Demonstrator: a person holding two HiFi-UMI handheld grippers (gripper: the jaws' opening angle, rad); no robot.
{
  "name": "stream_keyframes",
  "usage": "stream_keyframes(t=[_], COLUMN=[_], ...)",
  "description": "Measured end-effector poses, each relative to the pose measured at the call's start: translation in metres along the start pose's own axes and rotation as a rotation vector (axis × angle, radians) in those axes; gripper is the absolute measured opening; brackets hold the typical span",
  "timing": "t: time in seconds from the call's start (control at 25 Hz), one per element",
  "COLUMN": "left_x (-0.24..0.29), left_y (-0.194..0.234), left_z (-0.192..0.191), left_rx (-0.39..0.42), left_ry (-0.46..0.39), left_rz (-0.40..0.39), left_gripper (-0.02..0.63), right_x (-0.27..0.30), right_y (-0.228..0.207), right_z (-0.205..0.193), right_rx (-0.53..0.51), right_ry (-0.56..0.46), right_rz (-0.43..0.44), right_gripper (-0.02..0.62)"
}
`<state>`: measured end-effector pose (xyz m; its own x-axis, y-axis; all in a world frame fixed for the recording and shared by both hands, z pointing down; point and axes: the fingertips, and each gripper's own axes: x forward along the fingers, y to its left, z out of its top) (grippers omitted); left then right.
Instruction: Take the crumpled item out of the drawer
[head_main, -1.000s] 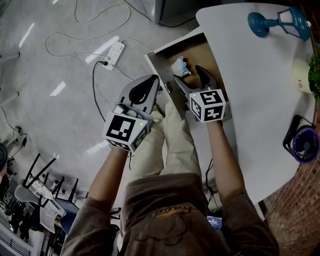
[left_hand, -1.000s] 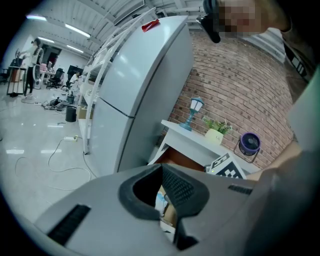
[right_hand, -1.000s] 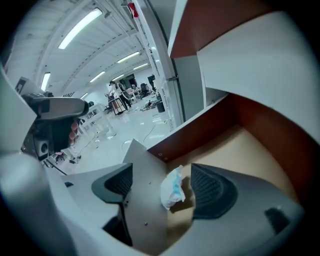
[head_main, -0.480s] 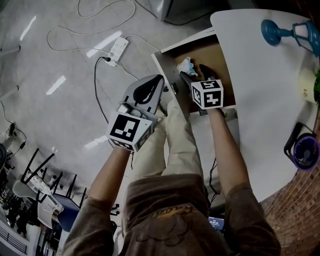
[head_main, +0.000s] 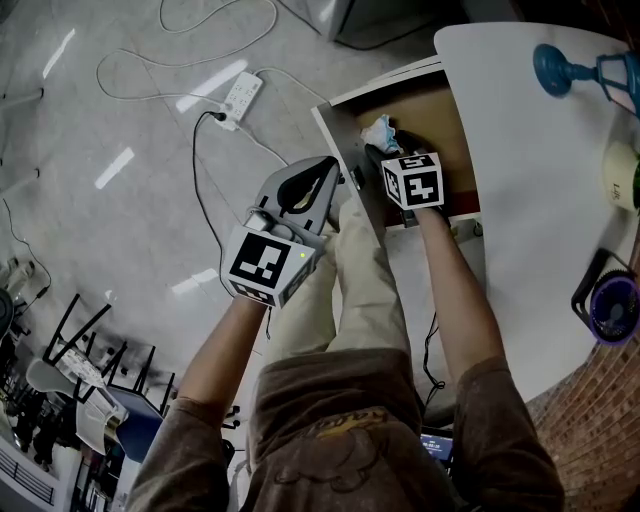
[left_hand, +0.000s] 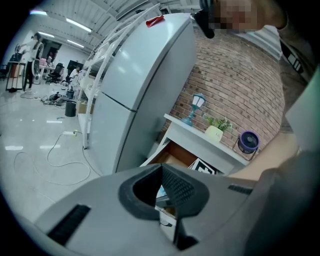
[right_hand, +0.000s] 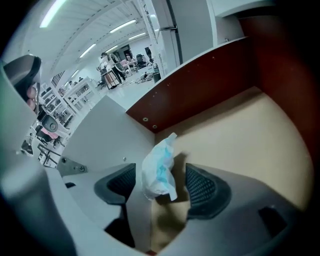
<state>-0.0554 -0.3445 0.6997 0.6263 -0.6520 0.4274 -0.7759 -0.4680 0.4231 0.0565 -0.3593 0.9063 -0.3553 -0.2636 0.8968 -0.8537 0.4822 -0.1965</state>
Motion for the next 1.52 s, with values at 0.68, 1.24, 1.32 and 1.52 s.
stream_keyframes(t=[0.68,1.24,1.32,1.52], left_x=[-0.009,-0.018,-0.021,-0.03], left_y=[0.002,0.004,0.002,-0.007], left_z=[-0.007,-0.002,0.001,0.016], left_rx=[-0.022,-0.028,-0.03,-0.025], left_ry=[0.005,-0.005,-0.006,-0.011], left_rz=[-0.009,-0.008,-0.008,-0.015], left_gripper=[0.008,0.008,0.008,0.008], right_x=[0.015,0.001,-0.008,-0.034], right_y=[0.001,0.003,0.004,0.01], right_z=[-0.018,0.002,0.01,0.032], right_rx=[-0.004,-0.029,-0.039,-0.051], right_ry=[0.047,-0.011,-0.032,-0.082], right_rz=[-0.011,-0.039,-0.044,-0.059], right_gripper=[0.203,0.142,0.137,0.12])
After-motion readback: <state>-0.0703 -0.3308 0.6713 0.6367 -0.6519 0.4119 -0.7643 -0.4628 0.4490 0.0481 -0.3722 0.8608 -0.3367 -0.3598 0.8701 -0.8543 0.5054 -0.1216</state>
